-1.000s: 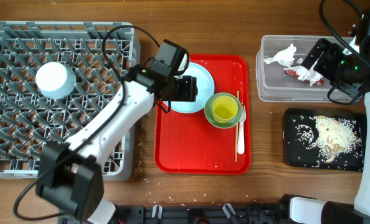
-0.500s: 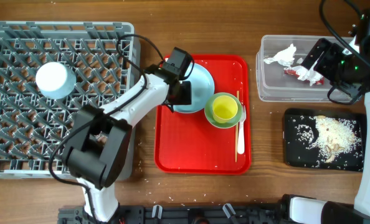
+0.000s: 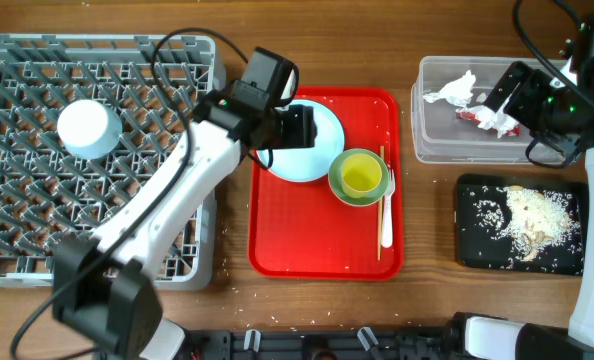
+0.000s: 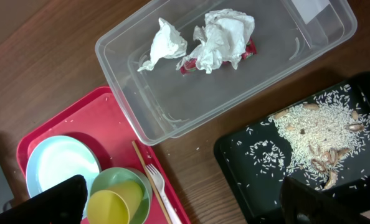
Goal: Sort waste into correct bins and load items into the dishwasher rack
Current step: 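Grasp the yellow cup inside the pale green bowl with the left gripper, then carry the yellow cup into the dish rack and release it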
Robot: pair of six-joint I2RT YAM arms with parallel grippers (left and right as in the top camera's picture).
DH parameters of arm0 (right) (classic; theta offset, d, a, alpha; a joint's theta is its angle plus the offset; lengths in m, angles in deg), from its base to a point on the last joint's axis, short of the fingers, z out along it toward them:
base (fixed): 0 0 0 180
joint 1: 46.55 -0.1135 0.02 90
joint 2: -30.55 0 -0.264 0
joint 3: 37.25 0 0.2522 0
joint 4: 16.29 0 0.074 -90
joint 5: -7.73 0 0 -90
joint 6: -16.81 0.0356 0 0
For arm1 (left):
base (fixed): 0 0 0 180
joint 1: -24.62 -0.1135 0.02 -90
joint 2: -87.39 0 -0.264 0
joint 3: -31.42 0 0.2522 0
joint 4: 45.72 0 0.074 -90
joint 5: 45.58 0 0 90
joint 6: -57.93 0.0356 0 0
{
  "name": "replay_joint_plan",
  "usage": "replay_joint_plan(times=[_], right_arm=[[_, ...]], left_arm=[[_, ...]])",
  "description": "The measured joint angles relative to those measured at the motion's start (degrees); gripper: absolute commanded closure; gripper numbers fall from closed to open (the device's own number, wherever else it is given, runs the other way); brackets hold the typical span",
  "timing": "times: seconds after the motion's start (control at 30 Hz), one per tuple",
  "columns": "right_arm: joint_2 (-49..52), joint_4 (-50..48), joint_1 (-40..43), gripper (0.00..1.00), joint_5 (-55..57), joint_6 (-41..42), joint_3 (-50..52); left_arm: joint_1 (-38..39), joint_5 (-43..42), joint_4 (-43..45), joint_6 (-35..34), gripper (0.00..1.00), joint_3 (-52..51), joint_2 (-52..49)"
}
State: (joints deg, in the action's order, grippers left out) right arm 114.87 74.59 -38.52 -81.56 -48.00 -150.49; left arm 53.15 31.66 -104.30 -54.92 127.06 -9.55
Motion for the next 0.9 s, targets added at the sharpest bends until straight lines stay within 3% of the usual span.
replay_joint_plan(times=[0.1,0.17,0.33,0.53,0.6,0.77,0.9], right_arm=[[0.0,0.0,0.0,0.00,0.0,0.0,0.0],[0.0,0.0,0.0,0.00,0.0,0.0,0.0],[0.0,0.0,0.0,0.00,0.0,0.0,0.0],[0.0,0.0,0.0,0.00,0.0,0.0,0.0],[0.0,0.0,0.0,0.00,0.0,0.0,0.0],[0.0,0.0,0.0,0.00,0.0,0.0,0.0],[0.0,0.0,0.0,0.00,0.0,0.0,0.0]], left_arm=[[8.2,-4.5,0.0,3.6,0.32,0.6,2.6],[17.6,-1.3,1.6,5.8,0.34,0.6,0.9],[27.7,8.5,8.0,6.6,0.37,0.6,-6.1],[27.2,16.0,13.4,8.7,0.37,0.6,-13.5],[27.2,17.2,13.7,10.8,0.45,0.6,-13.5],[27.2,17.7,11.1,12.3,0.53,0.6,-15.0],[27.2,17.7,10.7,12.7,0.75,0.6,-16.3]])
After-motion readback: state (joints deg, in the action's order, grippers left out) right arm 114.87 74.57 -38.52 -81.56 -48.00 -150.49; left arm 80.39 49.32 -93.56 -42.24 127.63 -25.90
